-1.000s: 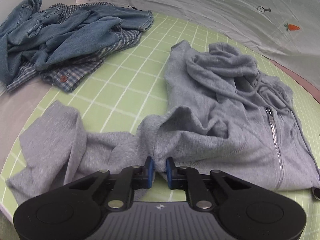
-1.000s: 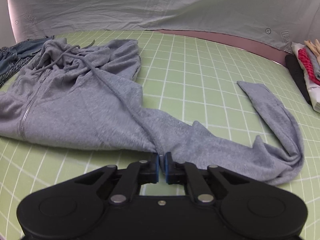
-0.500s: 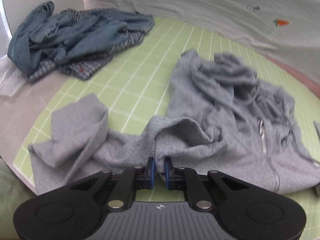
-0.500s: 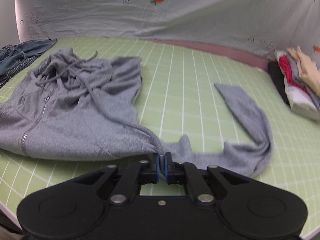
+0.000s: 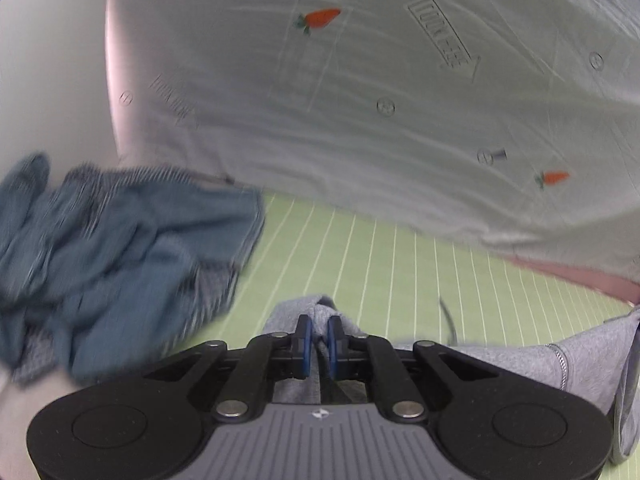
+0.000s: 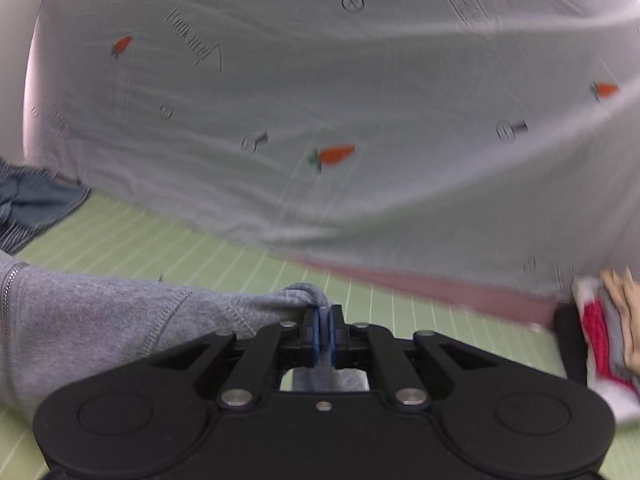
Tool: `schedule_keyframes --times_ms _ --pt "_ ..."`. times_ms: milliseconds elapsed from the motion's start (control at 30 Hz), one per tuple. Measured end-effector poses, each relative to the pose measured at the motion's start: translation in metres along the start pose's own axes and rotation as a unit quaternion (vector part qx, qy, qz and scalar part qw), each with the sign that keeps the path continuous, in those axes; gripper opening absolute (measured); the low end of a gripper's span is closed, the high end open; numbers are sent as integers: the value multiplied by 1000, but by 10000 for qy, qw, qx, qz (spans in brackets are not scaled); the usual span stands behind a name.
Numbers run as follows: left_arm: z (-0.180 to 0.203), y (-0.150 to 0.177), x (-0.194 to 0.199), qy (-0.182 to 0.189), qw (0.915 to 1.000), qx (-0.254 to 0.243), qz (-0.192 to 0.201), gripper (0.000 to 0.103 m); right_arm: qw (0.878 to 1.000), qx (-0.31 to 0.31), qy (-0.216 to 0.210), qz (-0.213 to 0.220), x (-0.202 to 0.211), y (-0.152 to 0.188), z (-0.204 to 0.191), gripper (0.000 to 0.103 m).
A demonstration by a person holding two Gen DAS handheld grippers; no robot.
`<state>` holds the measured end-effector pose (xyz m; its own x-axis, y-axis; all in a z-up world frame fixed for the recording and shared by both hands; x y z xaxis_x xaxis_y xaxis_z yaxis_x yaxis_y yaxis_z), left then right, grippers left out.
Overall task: Fold clothes
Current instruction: 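Grasp the hoodie hem with the left gripper while the right gripper grasps it, lift and shake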
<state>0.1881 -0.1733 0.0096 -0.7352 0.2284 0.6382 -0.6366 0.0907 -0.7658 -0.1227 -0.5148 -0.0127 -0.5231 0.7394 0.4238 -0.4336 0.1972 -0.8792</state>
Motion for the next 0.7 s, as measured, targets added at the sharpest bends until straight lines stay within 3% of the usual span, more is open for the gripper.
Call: schedule_keyframes --times_ms 133,200,233,300,367,467,533,700 --pt "11 -63 -75 -361 9980 359 370 14 9993 -138 194 300 -80 -59 -24 6" --pt "15 -77 -103 -553 9971 451 251 20 9991 -215 341 146 -122 -77 -37 28" --pt "16 -79 -111 -490 9976 479 140 23 9988 -251 429 -14 -139 -81 -42 48" --pt "13 -63 -112 -118 9981 604 75 40 9976 -457 459 -261 -154 -75 -43 48" --pt "9 -37 -107 -41 9980 619 -155 48 9951 -824 283 -473 -148 -53 -45 53" --pt "3 3 -98 27 9967 623 -528 50 9889 -1181 98 -894 -132 -16 -54 53" --pt "0 30 -93 72 9950 625 -777 56 9846 -1265 20 -1207 -119 7 -64 53" --pt "0 76 -82 276 9915 576 -1135 59 9754 -1269 -455 -1745 -103 35 -87 54"
Point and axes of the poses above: each gripper's, at about its wrist camera, not at the fingertips, and x roughly against the way its jaws point, z to its right, y to its underside, the point moved 2 cm from there along -x, roughly the way its jaws point, and after that the axes turned 3 degrees about -y, right-handed, at the moved point
